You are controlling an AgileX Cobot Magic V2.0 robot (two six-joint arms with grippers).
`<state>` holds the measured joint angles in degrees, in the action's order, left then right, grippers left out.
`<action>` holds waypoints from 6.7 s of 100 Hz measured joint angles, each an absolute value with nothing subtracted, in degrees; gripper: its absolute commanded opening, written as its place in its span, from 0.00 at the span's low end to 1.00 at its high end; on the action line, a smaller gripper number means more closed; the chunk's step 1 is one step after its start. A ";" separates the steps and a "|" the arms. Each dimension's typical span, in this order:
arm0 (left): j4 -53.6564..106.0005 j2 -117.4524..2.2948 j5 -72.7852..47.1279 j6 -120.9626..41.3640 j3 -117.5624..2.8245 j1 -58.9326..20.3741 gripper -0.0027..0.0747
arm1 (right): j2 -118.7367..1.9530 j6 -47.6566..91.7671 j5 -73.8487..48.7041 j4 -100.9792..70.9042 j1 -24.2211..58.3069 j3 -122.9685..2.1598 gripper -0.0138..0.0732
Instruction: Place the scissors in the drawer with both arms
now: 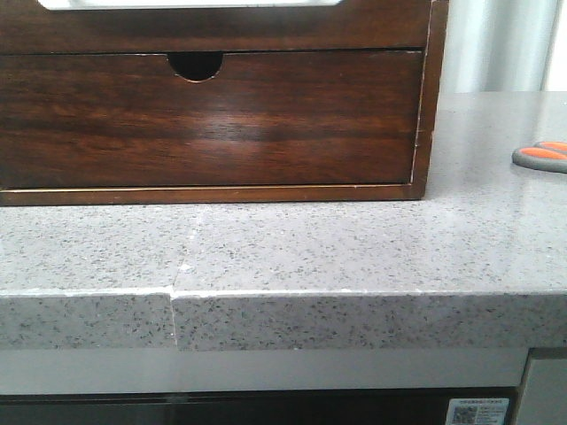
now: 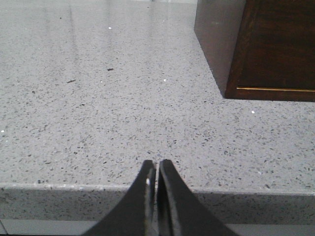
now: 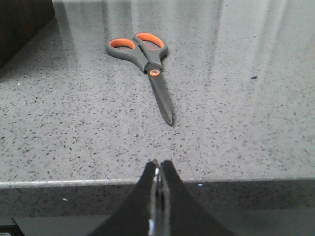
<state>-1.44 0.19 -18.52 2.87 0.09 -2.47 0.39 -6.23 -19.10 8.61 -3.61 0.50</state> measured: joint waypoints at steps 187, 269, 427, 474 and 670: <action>-3.67 0.19 -7.86 2.87 0.09 -2.47 0.01 | 0.39 -6.28 -5.82 16.39 -3.61 0.50 0.09; -0.73 0.19 7.21 2.87 -5.11 -2.47 0.01 | -1.82 -7.45 8.88 16.48 -3.61 -3.35 0.09; -40.98 -37.20 5.22 2.87 -26.97 -29.49 0.41 | -20.84 -13.66 -26.72 6.14 -3.61 -21.66 0.09; -67.75 -55.14 3.89 2.87 -37.10 -34.54 0.41 | -20.84 -13.66 -26.31 6.14 -3.61 -21.66 0.09; -74.60 -54.74 -12.12 0.38 -38.12 -44.42 0.01 | -20.84 -13.81 -26.22 6.14 -2.81 -21.66 0.09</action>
